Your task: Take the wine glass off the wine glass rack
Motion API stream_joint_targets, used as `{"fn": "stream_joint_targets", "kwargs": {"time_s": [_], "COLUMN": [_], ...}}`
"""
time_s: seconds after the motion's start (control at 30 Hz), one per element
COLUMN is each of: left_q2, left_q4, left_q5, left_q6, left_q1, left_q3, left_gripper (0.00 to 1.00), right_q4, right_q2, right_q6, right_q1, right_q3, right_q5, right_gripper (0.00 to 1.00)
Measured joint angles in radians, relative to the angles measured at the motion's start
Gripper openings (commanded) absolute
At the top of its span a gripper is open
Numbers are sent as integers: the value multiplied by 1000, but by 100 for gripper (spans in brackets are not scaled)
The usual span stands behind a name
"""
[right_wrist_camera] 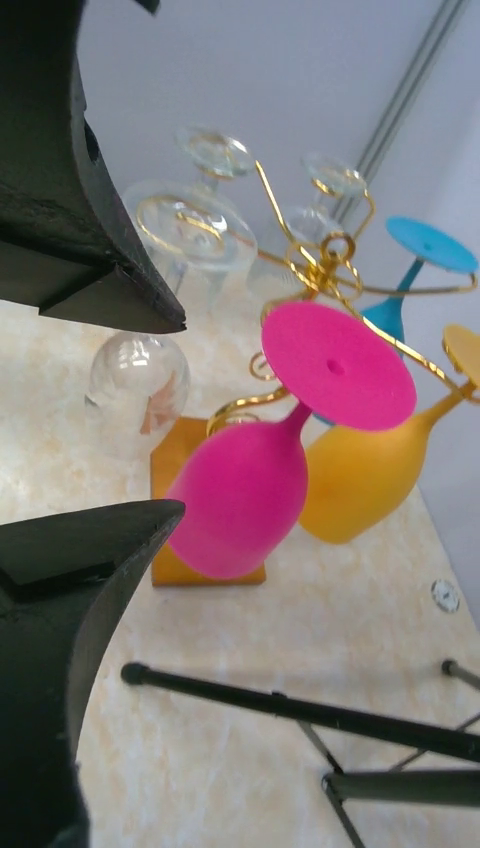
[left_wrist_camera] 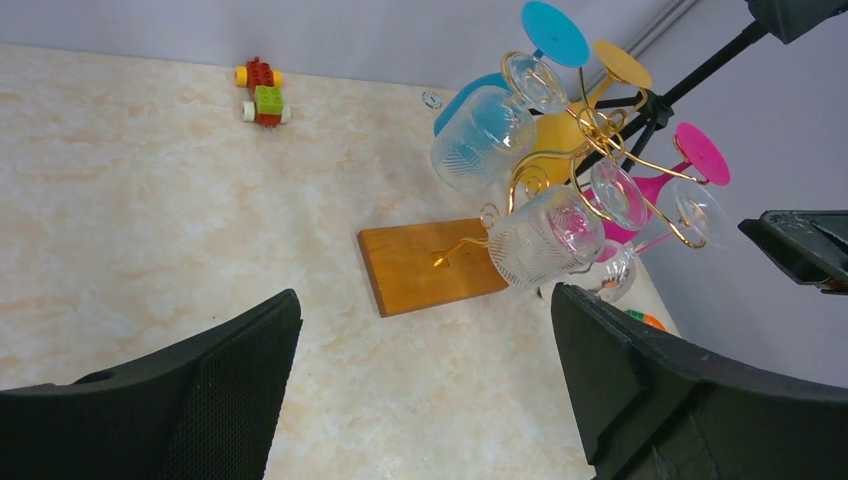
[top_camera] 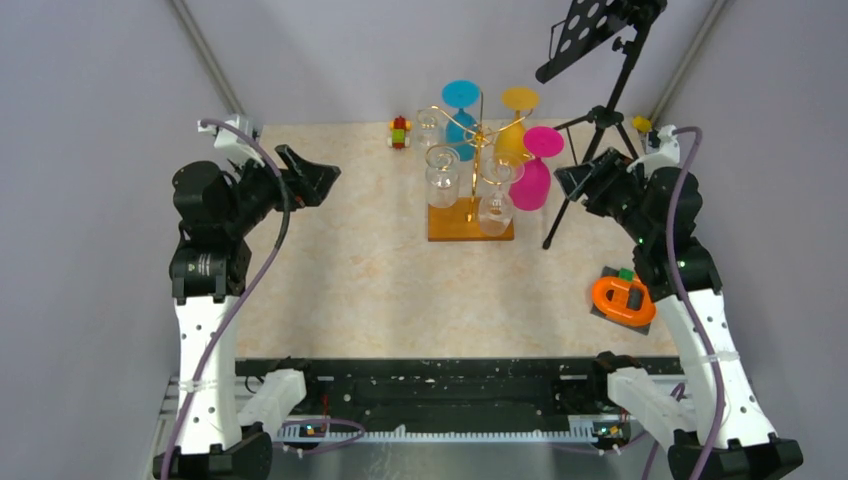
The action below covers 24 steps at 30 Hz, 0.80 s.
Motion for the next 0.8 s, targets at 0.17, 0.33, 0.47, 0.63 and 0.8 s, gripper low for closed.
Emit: {"fn": "stream_joint_targets", "kwargs": {"time_s": [0.17,0.33,0.47,0.63,0.8], "left_q2": [-16,-26,-26,-37,-43], "left_q4": [14,13,8,1,-4], "left_q5": [32,0,-53,-90,-119], "left_q6": [2,20,38,57,60], "left_q1": [0,0,0,0,0], "left_q3": [-14,-25,-33,-45,-59], "left_gripper": [99,99,99,99,99], "right_q4": [111,250,342,357,354], "right_q2": [-72,-67,-29,-16,-16], "right_q6": [84,183,303,438,540], "right_q1": [0,0,0,8,45], "right_q3": [-47,-47,-62,-135,-188], "right_q5": [-85,-239,-333,-329,-272], "right_gripper": [63,64,64,61,58]}}
